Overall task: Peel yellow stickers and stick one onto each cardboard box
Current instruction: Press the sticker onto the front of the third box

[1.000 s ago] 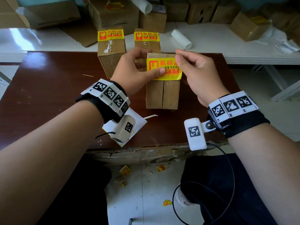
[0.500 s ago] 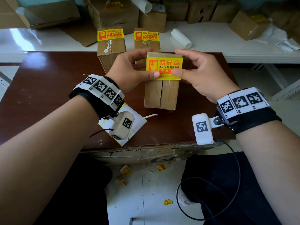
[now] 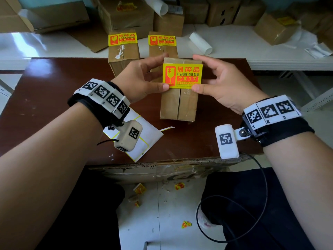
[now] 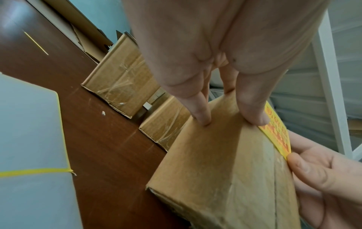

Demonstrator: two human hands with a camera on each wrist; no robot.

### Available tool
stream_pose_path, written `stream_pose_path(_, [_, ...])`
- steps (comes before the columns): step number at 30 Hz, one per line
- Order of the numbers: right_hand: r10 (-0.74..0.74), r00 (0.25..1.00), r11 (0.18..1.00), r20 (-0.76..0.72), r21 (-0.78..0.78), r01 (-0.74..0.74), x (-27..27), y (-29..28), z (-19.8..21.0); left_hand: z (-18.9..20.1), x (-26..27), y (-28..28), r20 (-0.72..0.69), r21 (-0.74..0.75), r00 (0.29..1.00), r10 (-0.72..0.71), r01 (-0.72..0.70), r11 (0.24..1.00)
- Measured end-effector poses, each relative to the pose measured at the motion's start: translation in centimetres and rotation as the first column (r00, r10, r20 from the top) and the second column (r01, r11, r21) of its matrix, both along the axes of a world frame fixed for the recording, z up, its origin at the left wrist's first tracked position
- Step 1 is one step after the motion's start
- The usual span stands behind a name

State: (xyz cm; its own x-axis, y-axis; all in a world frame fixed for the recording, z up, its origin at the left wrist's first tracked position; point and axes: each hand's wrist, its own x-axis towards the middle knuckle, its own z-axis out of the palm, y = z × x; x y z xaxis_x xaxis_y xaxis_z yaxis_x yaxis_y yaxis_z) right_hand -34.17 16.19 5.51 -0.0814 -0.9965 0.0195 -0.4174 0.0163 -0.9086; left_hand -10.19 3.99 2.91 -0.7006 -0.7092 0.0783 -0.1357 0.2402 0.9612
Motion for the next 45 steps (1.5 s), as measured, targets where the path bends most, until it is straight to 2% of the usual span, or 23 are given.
stream_pose_path(3, [-0.017, 1.000, 1.000, 0.026, 0.010, 0.017, -0.1, 0.0, -0.3, -0.5, -0.1, 0.1, -0.039, 0.063, 0.999, 0.015, -0.013, 0.998])
stream_pose_path(7, [-0.128, 0.985, 0.992, 0.112, 0.005, 0.129, 1.0, -0.1, -0.2, 0.3, -0.8, 1.1, -0.072, 0.171, 0.982, 0.177, -0.163, 0.972])
stream_pose_path(9, [-0.206, 0.973, 0.976, 0.103, -0.045, 0.212, 1.8, -0.3, -0.2, 0.6, -1.2, 1.6, -0.059, 0.090, 0.973, 0.223, -0.217, 0.972])
stream_pose_path(12, [-0.276, 0.961, 0.953, -0.016, -0.137, 0.272, 2.3, -0.7, -0.5, 0.7, -1.8, 2.3, -0.037, -0.087, 0.957, 0.286, -0.289, 0.954])
stream_pose_path(20, [-0.214, 0.975, 0.971, -0.062, -0.124, 0.205, 2.0, -0.7, -0.5, 0.3, -2.3, 2.4, 0.070, -0.317, 0.911, 0.407, -0.367, 0.875])
stream_pose_path(24, [-0.161, 0.980, 0.986, -0.121, -0.071, 0.153, 1.6, -0.7, -0.4, 0.6, -2.4, 2.8, 0.152, -0.341, 0.912, 0.381, -0.314, 0.886])
stream_pose_path(30, [-0.108, 0.989, 0.994, -0.106, -0.032, 0.105, 1.3, -0.7, -0.4, 0.4, -2.1, 2.5, 0.150, -0.297, 0.930, 0.335, -0.281, 0.913])
stream_pose_path(35, [-0.064, 0.996, 0.998, 0.061, -0.012, 0.065, 0.7, -0.6, -0.7, 0.6, -1.9, 2.4, 0.108, -0.215, 0.953, 0.283, -0.256, 0.942])
stream_pose_path(41, [-0.006, 0.970, 0.995, 0.242, 0.096, -0.017, 0.1, -0.2, -0.6, 0.6, -1.8, 2.2, 0.110, -0.191, 0.965, 0.239, -0.215, 0.958])
stream_pose_path(45, [-0.069, 0.957, 0.995, 0.281, 0.094, 0.044, 0.8, -0.2, -0.2, 0.1, -1.8, 2.2, 0.113, -0.186, 0.970, 0.217, -0.194, 0.963])
